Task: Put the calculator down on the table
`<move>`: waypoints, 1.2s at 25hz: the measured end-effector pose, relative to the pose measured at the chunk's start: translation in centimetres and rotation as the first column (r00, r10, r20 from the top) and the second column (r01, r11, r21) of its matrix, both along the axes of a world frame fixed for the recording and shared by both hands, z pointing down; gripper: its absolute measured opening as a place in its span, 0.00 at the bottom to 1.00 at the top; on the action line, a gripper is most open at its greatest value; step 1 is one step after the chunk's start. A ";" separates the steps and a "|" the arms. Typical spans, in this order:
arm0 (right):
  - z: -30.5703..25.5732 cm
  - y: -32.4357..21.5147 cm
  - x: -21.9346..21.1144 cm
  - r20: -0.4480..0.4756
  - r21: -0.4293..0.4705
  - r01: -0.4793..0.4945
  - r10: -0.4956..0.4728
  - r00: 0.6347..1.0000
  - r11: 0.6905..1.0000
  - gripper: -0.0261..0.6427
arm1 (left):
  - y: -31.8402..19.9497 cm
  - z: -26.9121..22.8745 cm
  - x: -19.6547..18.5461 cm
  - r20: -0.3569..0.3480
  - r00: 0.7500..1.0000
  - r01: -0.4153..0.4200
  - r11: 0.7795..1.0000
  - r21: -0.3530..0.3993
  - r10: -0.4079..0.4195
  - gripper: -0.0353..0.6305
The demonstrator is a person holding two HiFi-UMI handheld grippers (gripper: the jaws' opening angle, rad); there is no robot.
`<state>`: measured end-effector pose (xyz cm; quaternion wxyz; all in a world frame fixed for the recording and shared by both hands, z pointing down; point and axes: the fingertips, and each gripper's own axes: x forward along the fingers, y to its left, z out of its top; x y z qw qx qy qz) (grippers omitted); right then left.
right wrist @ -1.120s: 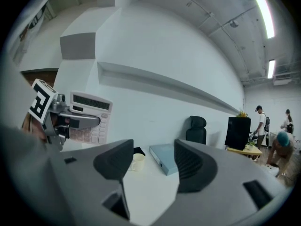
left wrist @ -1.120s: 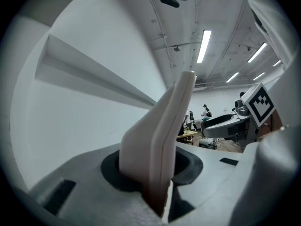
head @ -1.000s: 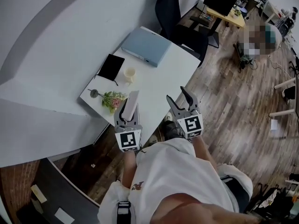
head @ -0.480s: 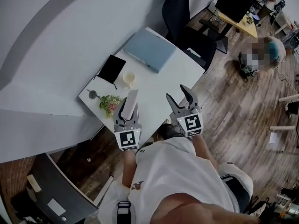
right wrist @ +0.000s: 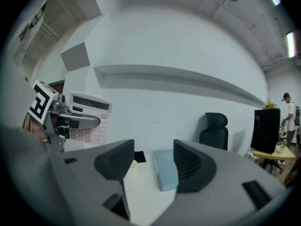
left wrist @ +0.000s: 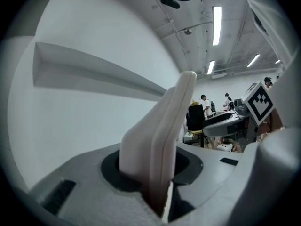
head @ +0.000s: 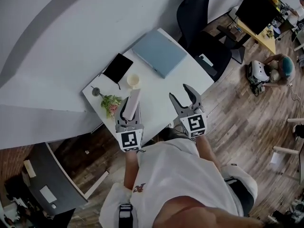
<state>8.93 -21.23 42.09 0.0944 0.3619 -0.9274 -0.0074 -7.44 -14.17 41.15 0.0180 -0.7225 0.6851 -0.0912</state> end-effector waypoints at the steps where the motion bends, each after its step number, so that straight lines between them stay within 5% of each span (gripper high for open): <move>1: 0.0 -0.5 0.0 0.003 -0.002 0.009 -0.009 1.000 1.000 0.43 | -0.3 0.0 0.1 0.003 1.000 0.009 1.000 -0.002 -0.009 0.23; 17: 1.4 -4.9 -1.8 0.005 -0.028 0.131 -0.131 0.991 0.991 0.42 | -3.0 1.9 -0.2 -0.014 0.994 0.111 0.993 -0.044 -0.111 0.23; 30: 4.8 -4.8 -4.6 -0.091 -0.095 0.118 -0.127 0.988 0.988 0.40 | -3.5 8.5 -2.2 -0.194 0.979 0.030 0.987 -0.159 -0.061 0.23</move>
